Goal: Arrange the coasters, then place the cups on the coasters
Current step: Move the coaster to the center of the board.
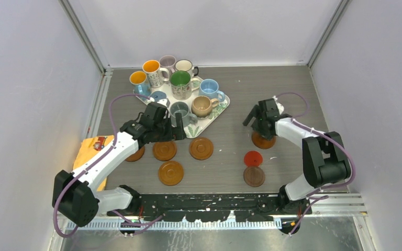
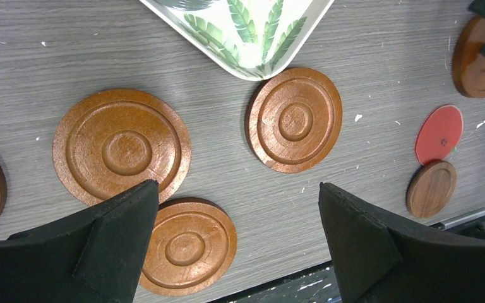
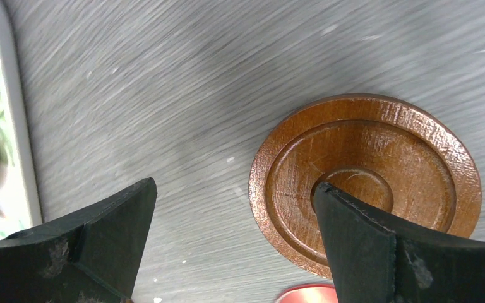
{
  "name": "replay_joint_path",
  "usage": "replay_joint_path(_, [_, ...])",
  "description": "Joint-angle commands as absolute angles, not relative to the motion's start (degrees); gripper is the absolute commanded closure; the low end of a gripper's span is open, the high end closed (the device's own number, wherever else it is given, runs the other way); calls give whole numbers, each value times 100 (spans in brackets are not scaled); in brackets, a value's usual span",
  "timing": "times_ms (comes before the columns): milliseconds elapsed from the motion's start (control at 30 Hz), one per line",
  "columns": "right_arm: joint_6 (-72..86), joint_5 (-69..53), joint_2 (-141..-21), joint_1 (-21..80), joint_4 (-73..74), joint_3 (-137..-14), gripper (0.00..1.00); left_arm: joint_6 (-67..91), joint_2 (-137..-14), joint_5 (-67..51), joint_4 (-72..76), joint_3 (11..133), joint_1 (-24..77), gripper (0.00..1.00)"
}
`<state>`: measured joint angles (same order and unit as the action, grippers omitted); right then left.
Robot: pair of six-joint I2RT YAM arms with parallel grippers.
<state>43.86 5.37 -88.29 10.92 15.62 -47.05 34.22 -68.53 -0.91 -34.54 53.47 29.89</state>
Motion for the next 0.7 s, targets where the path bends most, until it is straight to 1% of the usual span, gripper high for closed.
replay_joint_path(0, [4779, 386, -9179, 1862, 1829, -4711, 0, 3409, -6668, -35, -3401, 5371, 3006, 0])
replay_joint_path(167, [5015, 448, -9313, 2734, 1922, -4790, 0, 3443, -6684, -35, -3423, 5359, 3006, 0])
replay_joint_path(267, [5183, 521, -9286, 3155, 2064, -4804, 0, 3454, -6693, 157, -3419, 5359, 3005, 0])
replay_joint_path(467, [5633, 477, -9037, 3789, 2066, -4642, 0, 3495, -6744, 183, -3383, 5342, 3006, 0])
replay_joint_path(667, [5785, 456, -9143, 4146, 2073, -4808, 0, 3498, -6829, 155, -3349, 5385, 3005, 0])
